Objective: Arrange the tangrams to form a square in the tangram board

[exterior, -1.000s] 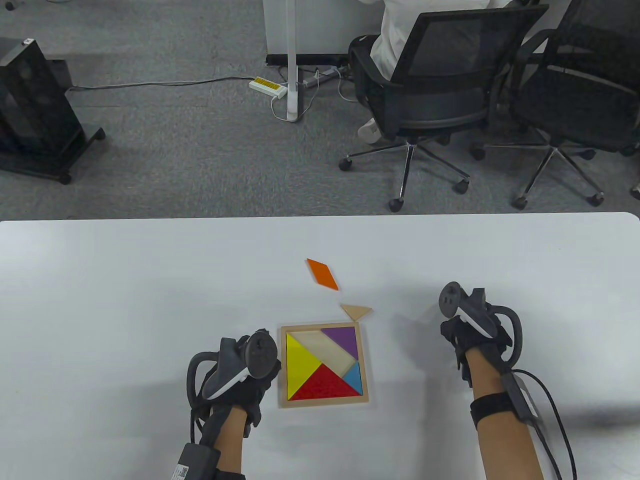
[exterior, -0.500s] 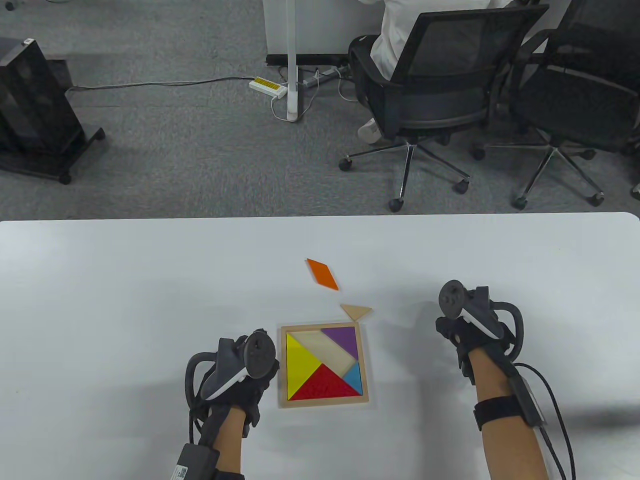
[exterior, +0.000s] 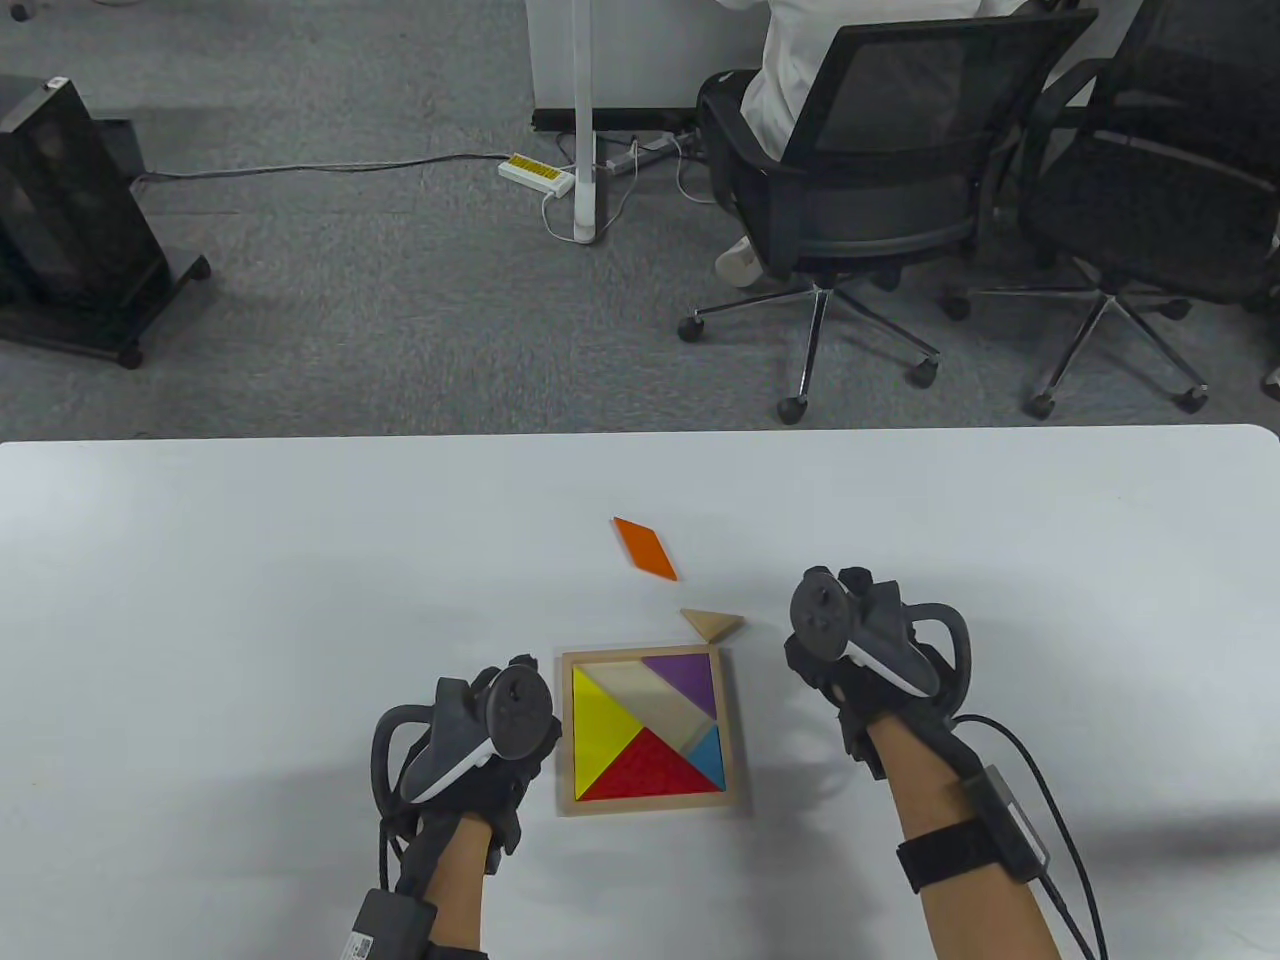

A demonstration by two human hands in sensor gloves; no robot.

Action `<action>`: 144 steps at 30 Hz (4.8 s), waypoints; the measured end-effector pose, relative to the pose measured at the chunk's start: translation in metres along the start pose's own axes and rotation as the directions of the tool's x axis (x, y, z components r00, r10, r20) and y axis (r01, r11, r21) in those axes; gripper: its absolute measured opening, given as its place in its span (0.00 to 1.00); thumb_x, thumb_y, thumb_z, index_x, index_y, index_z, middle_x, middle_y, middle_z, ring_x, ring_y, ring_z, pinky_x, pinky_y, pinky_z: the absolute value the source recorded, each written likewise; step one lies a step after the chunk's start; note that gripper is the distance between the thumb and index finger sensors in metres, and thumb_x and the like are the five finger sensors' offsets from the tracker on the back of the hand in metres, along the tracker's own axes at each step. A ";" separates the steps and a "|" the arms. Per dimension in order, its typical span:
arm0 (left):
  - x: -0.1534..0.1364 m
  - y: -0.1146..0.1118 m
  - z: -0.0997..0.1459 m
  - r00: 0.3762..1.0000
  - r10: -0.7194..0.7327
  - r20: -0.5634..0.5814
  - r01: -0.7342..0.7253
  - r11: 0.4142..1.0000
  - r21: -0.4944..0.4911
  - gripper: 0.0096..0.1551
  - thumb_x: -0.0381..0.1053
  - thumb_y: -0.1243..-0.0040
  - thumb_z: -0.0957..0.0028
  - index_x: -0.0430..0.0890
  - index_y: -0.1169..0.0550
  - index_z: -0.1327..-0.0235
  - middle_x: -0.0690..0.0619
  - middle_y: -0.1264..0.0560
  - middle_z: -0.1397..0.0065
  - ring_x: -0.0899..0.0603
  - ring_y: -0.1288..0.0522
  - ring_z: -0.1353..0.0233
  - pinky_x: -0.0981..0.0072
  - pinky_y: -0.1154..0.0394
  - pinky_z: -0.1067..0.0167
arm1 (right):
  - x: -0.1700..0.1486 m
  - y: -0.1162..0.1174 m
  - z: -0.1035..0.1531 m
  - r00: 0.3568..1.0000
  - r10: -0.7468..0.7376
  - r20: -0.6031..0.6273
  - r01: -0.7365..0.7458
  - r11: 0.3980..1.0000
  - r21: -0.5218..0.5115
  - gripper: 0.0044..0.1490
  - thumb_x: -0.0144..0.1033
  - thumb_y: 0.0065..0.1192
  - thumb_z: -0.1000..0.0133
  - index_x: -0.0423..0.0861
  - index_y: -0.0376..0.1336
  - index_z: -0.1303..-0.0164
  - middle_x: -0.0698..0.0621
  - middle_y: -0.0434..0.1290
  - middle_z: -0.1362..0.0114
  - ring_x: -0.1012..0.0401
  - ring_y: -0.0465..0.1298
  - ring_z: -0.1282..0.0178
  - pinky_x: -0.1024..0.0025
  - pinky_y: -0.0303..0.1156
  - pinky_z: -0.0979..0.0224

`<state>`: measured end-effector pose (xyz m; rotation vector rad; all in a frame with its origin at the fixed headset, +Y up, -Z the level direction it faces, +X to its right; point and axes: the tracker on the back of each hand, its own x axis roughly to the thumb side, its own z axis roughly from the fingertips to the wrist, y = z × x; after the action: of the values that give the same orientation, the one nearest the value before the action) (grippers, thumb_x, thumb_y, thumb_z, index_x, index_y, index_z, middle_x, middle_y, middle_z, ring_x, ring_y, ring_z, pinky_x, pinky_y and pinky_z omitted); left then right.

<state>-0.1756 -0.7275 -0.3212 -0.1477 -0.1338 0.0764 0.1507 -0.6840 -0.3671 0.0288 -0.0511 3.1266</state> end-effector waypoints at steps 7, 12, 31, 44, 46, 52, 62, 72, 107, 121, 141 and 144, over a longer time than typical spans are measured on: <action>-0.002 0.000 -0.001 1.000 0.001 0.002 -0.001 1.000 0.001 0.43 0.60 0.43 0.43 0.41 0.34 0.19 0.31 0.28 0.23 0.25 0.20 0.34 0.39 0.18 0.45 | 0.046 -0.018 0.019 0.999 0.004 0.043 -0.002 0.999 -0.036 0.46 0.50 0.71 0.50 0.43 0.60 0.24 0.37 0.67 0.25 0.37 0.79 0.37 0.44 0.82 0.38; -0.003 -0.001 -0.001 1.000 0.000 0.001 0.000 1.000 -0.006 0.43 0.60 0.43 0.43 0.41 0.34 0.19 0.32 0.28 0.23 0.25 0.20 0.34 0.39 0.18 0.46 | 0.072 -0.022 0.027 0.999 -0.012 0.052 0.014 0.999 -0.039 0.46 0.50 0.71 0.50 0.43 0.60 0.24 0.37 0.67 0.25 0.37 0.79 0.37 0.44 0.82 0.38; -0.005 -0.003 -0.004 1.000 0.020 0.010 -0.020 1.000 -0.005 0.43 0.60 0.43 0.43 0.41 0.34 0.19 0.32 0.27 0.23 0.25 0.20 0.34 0.39 0.18 0.45 | 0.121 0.015 0.038 0.994 -0.022 0.106 0.021 1.000 0.005 0.46 0.50 0.72 0.50 0.44 0.61 0.24 0.38 0.68 0.24 0.38 0.79 0.36 0.44 0.80 0.36; -0.004 -0.003 -0.003 1.000 0.004 0.007 -0.004 1.000 -0.015 0.43 0.60 0.43 0.43 0.41 0.34 0.19 0.32 0.27 0.23 0.25 0.20 0.34 0.39 0.18 0.45 | 0.140 0.048 0.034 0.987 0.034 0.160 -0.045 0.997 0.065 0.45 0.50 0.72 0.51 0.46 0.61 0.24 0.40 0.69 0.24 0.39 0.79 0.35 0.43 0.79 0.34; -0.005 -0.004 -0.003 1.000 0.008 0.004 -0.008 1.000 -0.018 0.43 0.60 0.43 0.43 0.41 0.34 0.19 0.31 0.27 0.23 0.25 0.20 0.35 0.39 0.18 0.45 | 0.141 0.051 0.033 0.986 0.040 0.161 -0.054 0.995 0.082 0.45 0.51 0.72 0.51 0.45 0.61 0.24 0.40 0.69 0.24 0.39 0.79 0.35 0.43 0.79 0.33; -0.005 -0.004 -0.003 1.000 0.006 0.000 -0.006 1.000 -0.022 0.43 0.60 0.43 0.43 0.41 0.34 0.19 0.32 0.27 0.23 0.25 0.20 0.35 0.39 0.18 0.46 | 0.141 0.059 0.030 0.986 0.061 0.155 -0.079 0.991 0.108 0.45 0.50 0.72 0.50 0.45 0.61 0.24 0.40 0.69 0.24 0.39 0.79 0.35 0.43 0.79 0.33; -0.005 -0.006 -0.003 1.000 -0.001 -0.002 0.001 1.000 -0.029 0.43 0.60 0.43 0.43 0.41 0.34 0.19 0.31 0.28 0.23 0.25 0.20 0.35 0.39 0.18 0.45 | 0.144 0.063 0.028 0.985 0.086 0.152 -0.108 0.984 0.139 0.44 0.50 0.72 0.50 0.46 0.61 0.25 0.40 0.70 0.25 0.39 0.79 0.36 0.43 0.79 0.34; -0.005 -0.006 -0.003 1.000 -0.001 -0.004 0.001 1.000 -0.031 0.43 0.60 0.43 0.43 0.41 0.34 0.19 0.31 0.27 0.23 0.25 0.20 0.34 0.39 0.18 0.45 | 0.142 0.062 0.027 0.985 0.110 0.136 -0.140 0.962 0.235 0.40 0.48 0.68 0.46 0.47 0.62 0.23 0.39 0.67 0.22 0.39 0.75 0.32 0.41 0.75 0.31; 0.064 0.036 -0.019 0.951 -0.064 0.303 0.055 0.998 0.040 0.42 0.58 0.41 0.44 0.45 0.36 0.17 0.34 0.34 0.17 0.24 0.28 0.25 0.38 0.22 0.38 | 0.079 0.003 0.044 0.992 -0.101 0.071 0.089 0.983 0.163 0.38 0.38 0.61 0.42 0.43 0.59 0.20 0.38 0.63 0.18 0.37 0.71 0.26 0.37 0.68 0.25; 0.123 0.034 -0.101 0.930 -0.084 0.358 0.110 0.993 -0.052 0.43 0.57 0.38 0.45 0.45 0.37 0.17 0.36 0.35 0.17 0.27 0.22 0.30 0.50 0.17 0.42 | 0.010 0.010 0.034 0.961 -0.248 -0.123 0.262 0.957 0.124 0.38 0.39 0.62 0.42 0.41 0.59 0.21 0.37 0.64 0.19 0.37 0.72 0.27 0.37 0.70 0.26; 0.187 -0.030 -0.181 0.897 -0.360 0.255 0.408 0.897 -0.169 0.41 0.58 0.39 0.45 0.45 0.34 0.19 0.39 0.29 0.20 0.29 0.14 0.41 0.55 0.12 0.53 | -0.044 0.035 0.029 0.906 -0.304 -0.294 0.355 0.925 0.139 0.38 0.39 0.62 0.42 0.41 0.60 0.21 0.37 0.64 0.19 0.37 0.72 0.27 0.37 0.70 0.27; 0.191 -0.036 -0.187 0.893 -0.375 0.248 0.424 0.886 -0.188 0.41 0.58 0.39 0.45 0.46 0.34 0.19 0.39 0.29 0.20 0.29 0.13 0.42 0.56 0.12 0.53 | -0.046 0.037 0.028 0.903 -0.309 -0.300 0.362 0.921 0.141 0.38 0.39 0.62 0.42 0.41 0.60 0.21 0.37 0.64 0.19 0.37 0.72 0.27 0.37 0.70 0.27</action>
<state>0.0414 -0.7730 -0.4749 -0.3493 -0.3791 -0.3443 0.1964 -0.7223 -0.3412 -0.3527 0.2368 2.7447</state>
